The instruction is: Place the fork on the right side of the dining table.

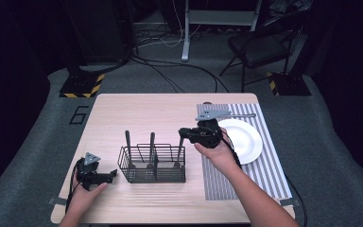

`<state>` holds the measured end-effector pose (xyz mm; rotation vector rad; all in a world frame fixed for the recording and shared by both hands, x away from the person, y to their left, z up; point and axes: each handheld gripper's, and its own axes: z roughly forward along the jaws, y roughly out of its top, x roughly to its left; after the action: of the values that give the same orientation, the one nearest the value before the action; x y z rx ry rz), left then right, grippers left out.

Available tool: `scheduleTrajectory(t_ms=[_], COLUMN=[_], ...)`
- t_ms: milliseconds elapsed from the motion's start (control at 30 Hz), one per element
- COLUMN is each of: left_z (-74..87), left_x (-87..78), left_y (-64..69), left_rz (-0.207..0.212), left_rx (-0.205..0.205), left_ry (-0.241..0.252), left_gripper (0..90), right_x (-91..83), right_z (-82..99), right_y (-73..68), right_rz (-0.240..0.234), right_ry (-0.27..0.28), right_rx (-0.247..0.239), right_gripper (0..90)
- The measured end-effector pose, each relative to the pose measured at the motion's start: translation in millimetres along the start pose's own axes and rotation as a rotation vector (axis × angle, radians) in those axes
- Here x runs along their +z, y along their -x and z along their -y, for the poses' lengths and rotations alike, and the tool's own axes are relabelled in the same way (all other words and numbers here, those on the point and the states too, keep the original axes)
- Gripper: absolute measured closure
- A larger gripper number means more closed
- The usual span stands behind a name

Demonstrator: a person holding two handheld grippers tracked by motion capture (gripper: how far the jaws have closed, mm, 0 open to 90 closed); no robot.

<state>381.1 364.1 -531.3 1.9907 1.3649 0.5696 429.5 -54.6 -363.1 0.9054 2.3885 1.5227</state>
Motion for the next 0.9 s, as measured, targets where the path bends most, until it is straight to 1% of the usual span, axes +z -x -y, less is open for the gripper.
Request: scheduleTrajectory(t_ms=[133,167,200,233,333,433,500,633,733,833,900], left_z=[0.0,0.0,0.0,0.0,0.0,0.0,0.0,0.0,0.0,0.0,0.0], left_x=[0.0,0.0,0.0,0.0,-0.1,-0.1,0.0,0.0,0.0,0.0,0.0], left_y=[0.0,0.0,0.0,-0.1,-0.1,-0.1,-0.1,0.0,0.0,-0.1,-0.1], left_rz=[0.001,0.001,0.002,0.001,0.0,0.0,0.002,0.001,0.002,0.0,0.0], left_rx=[0.0,0.0,0.0,0.0,0.001,0.001,0.0,0.0,0.0,0.001,0.001], left_ry=[0.0,0.0,-0.001,-0.001,-0.001,-0.001,-0.001,-0.001,-0.001,-0.001,-0.001], left_gripper=[0.1,0.2,0.1,0.1,0.2,0.2,0.1,0.2,0.2,0.1,0.1], right_x=[-0.3,-0.3,0.2,0.5,1.1,1.5,1.5,2.0,1.8,0.0,-0.9], right_z=[-3.0,-3.0,-4.4,-5.0,-6.9,-8.0,-8.5,-10.7,-13.0,-15.9,-17.7], right_y=[-8.4,-8.4,-13.0,-14.2,-18.9,-24.3,-28.2,-33.9,-36.7,-38.7,-39.8], right_rz=[-0.025,-0.025,-0.036,-0.041,-0.051,-0.06,-0.061,-0.059,-0.057,-0.064,-0.061], right_ry=[-0.002,-0.002,-0.004,-0.005,-0.01,-0.011,-0.013,-0.023,-0.029,-0.021,-0.02], right_rx=[-0.023,-0.023,-0.025,-0.035,-0.032,-0.04,-0.049,-0.085,-0.091,-0.092,-0.099], right_gripper=[85.3,85.3,85.7,85.9,86.4,86.5,86.5,86.6,86.7,86.7,86.7])
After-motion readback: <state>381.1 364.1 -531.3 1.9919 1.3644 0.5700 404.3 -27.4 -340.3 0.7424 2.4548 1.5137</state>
